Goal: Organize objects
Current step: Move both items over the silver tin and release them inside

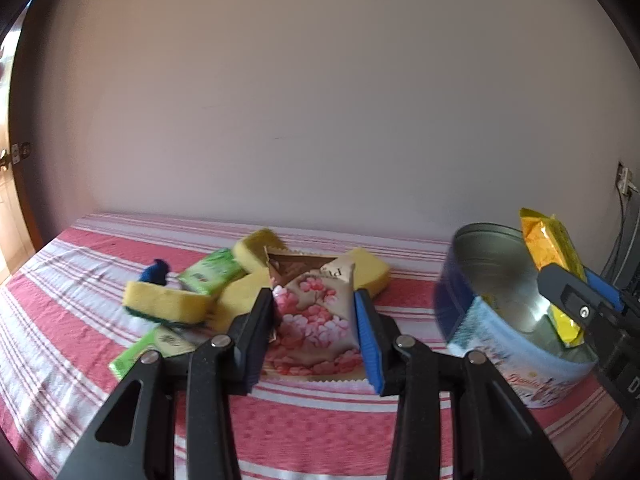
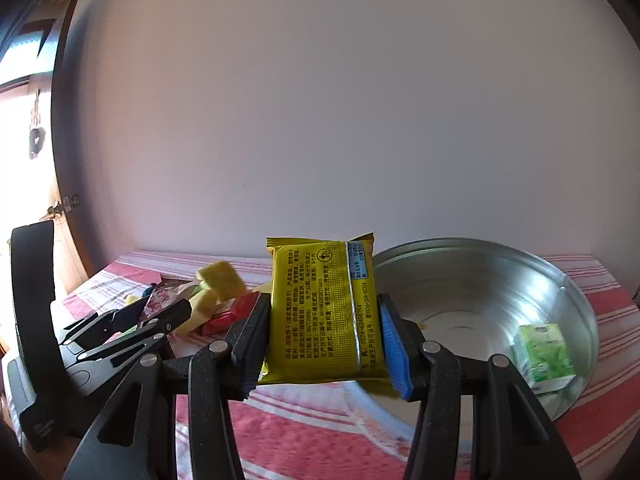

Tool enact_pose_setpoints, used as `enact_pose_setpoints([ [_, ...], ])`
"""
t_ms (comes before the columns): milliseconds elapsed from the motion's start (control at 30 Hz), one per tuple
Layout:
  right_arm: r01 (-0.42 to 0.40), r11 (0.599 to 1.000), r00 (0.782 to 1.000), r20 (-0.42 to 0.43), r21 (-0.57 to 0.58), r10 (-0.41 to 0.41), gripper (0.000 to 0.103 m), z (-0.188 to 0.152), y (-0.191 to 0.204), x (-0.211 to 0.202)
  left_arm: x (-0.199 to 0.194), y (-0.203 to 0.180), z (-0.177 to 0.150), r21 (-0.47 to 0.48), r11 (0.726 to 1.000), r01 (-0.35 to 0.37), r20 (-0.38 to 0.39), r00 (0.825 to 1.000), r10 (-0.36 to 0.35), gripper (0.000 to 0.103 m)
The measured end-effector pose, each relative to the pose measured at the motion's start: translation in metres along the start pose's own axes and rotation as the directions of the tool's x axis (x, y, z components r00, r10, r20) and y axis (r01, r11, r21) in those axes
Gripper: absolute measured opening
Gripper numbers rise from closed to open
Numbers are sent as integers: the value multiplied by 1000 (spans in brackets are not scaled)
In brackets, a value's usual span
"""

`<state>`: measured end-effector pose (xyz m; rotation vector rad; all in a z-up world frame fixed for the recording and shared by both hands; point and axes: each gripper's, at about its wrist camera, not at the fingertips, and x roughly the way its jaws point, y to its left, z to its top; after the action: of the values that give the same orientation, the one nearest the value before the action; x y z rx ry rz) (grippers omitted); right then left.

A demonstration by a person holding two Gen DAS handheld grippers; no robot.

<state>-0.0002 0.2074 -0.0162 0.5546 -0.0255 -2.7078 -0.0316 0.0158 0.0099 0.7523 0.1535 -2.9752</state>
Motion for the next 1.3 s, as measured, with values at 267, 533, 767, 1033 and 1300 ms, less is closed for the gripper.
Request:
enact_pose_setpoints([
  [267,65,998,998,18,27,-66,54,6,-38,-1,2,-47,14,45,997,61,29,998,-62,40],
  [533,152,987,988,29,48,-154,54,11,-71,9,12,-91,22,90,989,119,32,992,-122,40],
  [767,245,968,969,35,53,-247,54,16,-126,-2,25,-132,26,138,977,164,21,985,-169,40],
  [1033,311,949,950,-10,53,-311,54,15,-158,15,42,-171,18,170,966,192,-36,981,-189,40],
  [1300,332,943,943,-49,27,-330,54,12,-161,35,54,-186,8,217,960,178,-84,983,-164,40],
])
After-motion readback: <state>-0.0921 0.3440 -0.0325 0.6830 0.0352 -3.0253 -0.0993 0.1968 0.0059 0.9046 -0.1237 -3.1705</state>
